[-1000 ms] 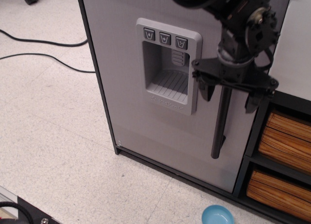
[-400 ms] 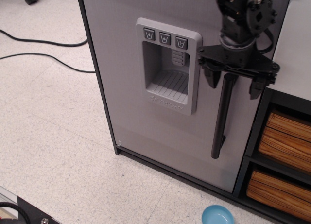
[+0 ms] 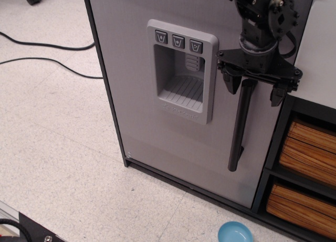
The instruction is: Open fridge
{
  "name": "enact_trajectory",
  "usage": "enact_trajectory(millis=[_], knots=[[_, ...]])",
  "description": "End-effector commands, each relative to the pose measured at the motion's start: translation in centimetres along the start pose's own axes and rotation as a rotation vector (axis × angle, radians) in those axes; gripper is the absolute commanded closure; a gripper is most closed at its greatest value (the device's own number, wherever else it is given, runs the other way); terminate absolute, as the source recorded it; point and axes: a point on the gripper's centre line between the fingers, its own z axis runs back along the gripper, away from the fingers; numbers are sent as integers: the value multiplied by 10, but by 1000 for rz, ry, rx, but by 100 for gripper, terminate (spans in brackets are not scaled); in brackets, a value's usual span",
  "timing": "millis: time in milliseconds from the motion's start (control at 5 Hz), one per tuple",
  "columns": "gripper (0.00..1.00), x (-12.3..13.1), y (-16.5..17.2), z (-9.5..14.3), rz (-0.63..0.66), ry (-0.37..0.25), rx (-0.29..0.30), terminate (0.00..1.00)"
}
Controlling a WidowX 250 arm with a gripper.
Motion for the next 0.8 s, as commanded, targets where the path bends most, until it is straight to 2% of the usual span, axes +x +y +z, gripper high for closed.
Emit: enact_trajectory(millis=[0,200,400,600], knots=[[100,17,-9,4,-5,-69,0,0],[100,15,-9,6,-21,-78,-17,0],[100,28,3,9,-22,-76,-26,0],[100,19,7,20,-38,-83,-46,0]])
